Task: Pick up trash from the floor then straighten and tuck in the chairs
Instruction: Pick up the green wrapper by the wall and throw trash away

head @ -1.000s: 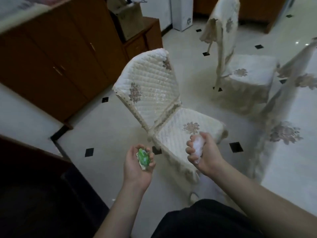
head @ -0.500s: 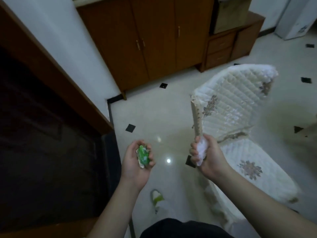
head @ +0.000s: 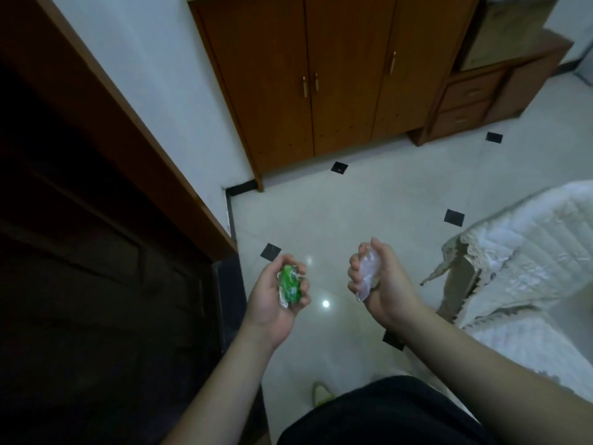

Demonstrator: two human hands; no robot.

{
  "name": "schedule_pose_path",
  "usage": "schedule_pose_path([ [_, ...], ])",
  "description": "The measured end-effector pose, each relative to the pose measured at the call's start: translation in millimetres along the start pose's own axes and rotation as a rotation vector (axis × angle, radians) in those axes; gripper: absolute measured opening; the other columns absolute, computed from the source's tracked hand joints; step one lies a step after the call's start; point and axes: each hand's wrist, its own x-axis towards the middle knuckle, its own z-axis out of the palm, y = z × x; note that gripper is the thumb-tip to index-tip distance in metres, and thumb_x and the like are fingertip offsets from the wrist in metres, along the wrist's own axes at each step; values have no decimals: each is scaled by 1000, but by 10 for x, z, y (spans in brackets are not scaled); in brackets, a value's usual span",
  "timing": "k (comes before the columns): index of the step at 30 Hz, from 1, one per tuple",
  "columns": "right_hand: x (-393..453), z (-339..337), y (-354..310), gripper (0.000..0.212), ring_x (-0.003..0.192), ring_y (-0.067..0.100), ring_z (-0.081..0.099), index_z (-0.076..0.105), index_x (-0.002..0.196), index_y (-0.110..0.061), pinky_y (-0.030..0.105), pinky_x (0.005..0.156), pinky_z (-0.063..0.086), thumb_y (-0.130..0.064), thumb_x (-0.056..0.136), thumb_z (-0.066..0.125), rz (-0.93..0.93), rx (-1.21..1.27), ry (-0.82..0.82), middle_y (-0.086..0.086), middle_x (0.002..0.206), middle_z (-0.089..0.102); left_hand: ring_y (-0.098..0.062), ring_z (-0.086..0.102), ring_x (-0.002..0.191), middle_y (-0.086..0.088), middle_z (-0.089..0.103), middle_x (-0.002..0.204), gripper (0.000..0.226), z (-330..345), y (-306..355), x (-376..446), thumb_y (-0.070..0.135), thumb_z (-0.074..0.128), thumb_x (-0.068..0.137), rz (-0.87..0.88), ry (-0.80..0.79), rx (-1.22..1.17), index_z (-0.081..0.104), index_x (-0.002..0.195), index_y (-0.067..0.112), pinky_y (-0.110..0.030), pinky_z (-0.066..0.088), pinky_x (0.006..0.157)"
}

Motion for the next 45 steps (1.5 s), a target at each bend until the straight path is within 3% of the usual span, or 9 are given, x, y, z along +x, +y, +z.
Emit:
schedule_pose_path([
  [5,498,50,-334,32,38,13,39,47,68,-14,20,36,33,-33,92,40,11,-47,-23,5,55,45,-13,43,49,-1,53,72,8,211,299,711,27,53,83,-39,-14,8,54,79,21,-20,28,40],
  [9,1157,87,-647,36,39,16,36,45,67,-12,23,39,32,-29,98,39,-17,-204,155,7,56,43,-13,44,49,-2,52,72,3,482,507,1350,22,50,82,-27,-30,39,52,82,20,-20,29,40],
  [14,1865,262,-1224,26,48,17,30,44,68,-14,26,48,26,-25,91,44,-4,-78,302,6,60,39,-15,44,52,-4,52,73,3,885,881,2048,21,50,83,-21,-13,114,52,82,19,-21,31,42],
  [19,2348,494,-1718,28,48,17,28,43,67,-15,24,44,28,-26,93,43,6,-28,226,5,61,36,-15,45,51,-4,54,73,4,1265,1190,2654,21,49,85,-7,-46,137,51,84,18,-22,33,41],
  [25,2808,456,-2190,32,43,13,39,47,67,-16,20,41,35,-31,96,43,-95,92,172,2,57,46,-14,45,50,-3,55,73,4,1578,1456,3372,22,52,83,-49,-44,119,52,85,18,-21,34,40],
  [32,3552,268,-2621,30,42,12,40,46,69,-16,19,41,34,-29,95,41,-179,202,294,2,57,46,-14,45,51,-4,55,74,5,1995,1842,4410,22,51,82,-115,-185,190,52,85,18,-20,33,42],
  [37,3820,281,-3039,34,43,11,39,48,69,-17,18,37,30,-38,95,42,-247,193,369,1,59,47,-15,47,52,-4,55,75,5,2438,2009,5147,20,51,83,-237,-298,243,53,86,17,-20,35,41],
  [40,3872,203,-3344,37,41,11,35,48,69,-18,18,31,20,-45,94,41,-329,204,400,0,58,45,-14,47,51,-3,55,74,5,2792,1923,5544,21,54,82,-346,-370,308,53,86,17,-20,34,40],
  [45,3873,-128,-3766,38,39,10,36,46,69,-18,18,31,23,-44,95,39,-459,321,527,0,56,46,-14,48,51,-2,56,74,7,3549,1591,5990,21,51,84,-478,-524,403,56,87,17,-19,34,41],
])
